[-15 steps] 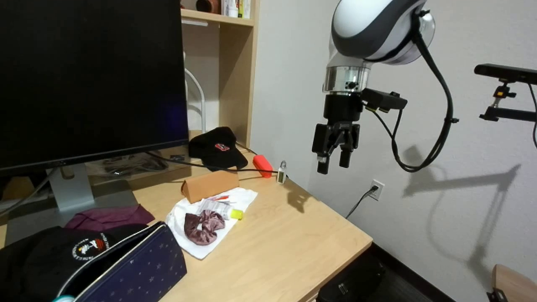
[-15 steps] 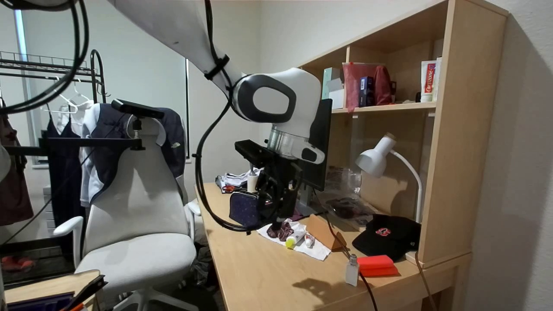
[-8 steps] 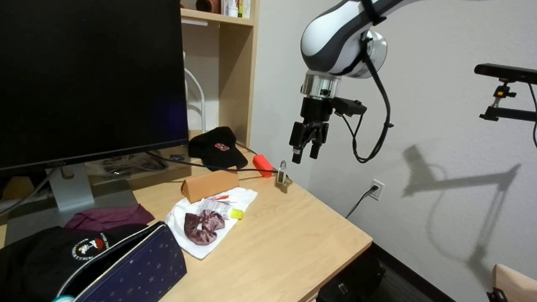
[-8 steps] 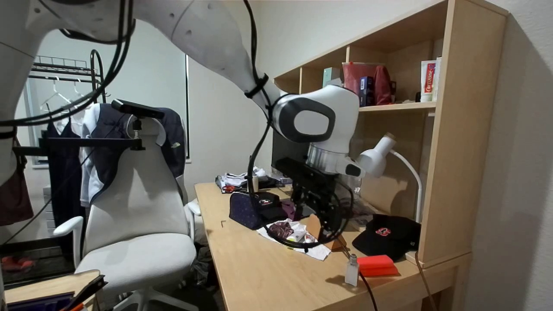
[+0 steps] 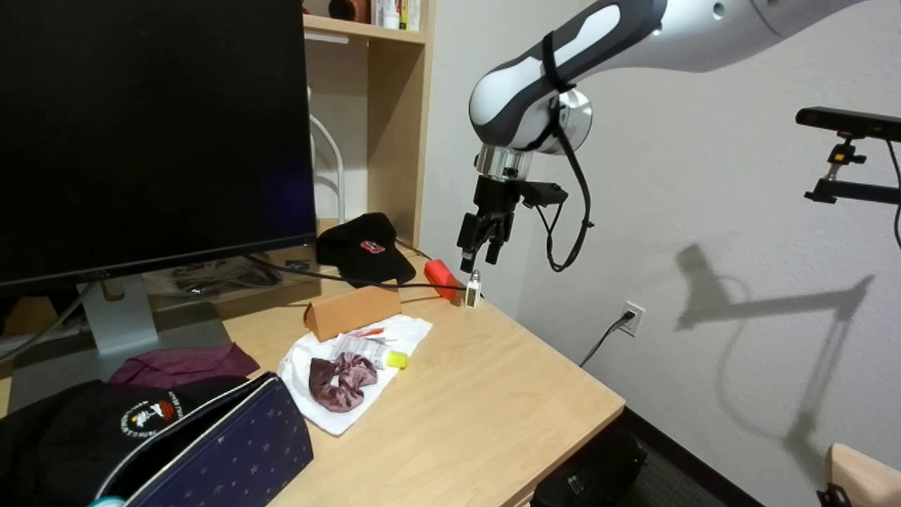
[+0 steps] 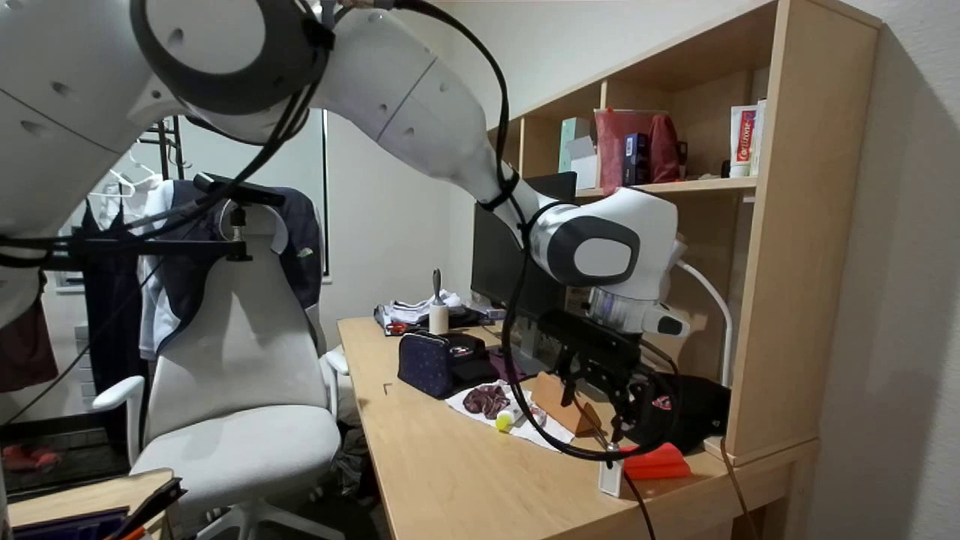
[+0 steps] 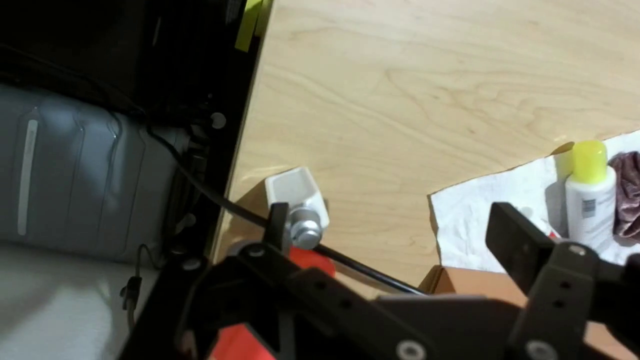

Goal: Move the white bottle on the right side of the desk to the left

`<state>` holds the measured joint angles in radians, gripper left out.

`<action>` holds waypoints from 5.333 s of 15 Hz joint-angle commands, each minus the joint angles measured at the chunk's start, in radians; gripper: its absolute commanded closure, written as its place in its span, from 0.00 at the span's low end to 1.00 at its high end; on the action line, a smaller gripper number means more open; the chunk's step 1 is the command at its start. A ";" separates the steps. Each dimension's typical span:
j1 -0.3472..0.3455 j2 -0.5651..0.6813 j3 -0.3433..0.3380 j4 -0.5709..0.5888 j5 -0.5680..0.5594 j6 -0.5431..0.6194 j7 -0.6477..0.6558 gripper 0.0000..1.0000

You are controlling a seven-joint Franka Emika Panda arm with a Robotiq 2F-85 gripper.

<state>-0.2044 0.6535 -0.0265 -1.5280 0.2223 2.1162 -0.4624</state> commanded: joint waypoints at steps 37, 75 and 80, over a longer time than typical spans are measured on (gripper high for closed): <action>-0.015 0.195 0.024 0.255 -0.165 -0.062 -0.005 0.87; -0.007 0.169 0.009 0.229 -0.169 -0.139 0.029 0.88; 0.019 0.110 0.004 0.170 -0.193 -0.151 0.046 0.88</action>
<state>-0.2018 0.8309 -0.0258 -1.2913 0.0704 1.9908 -0.4525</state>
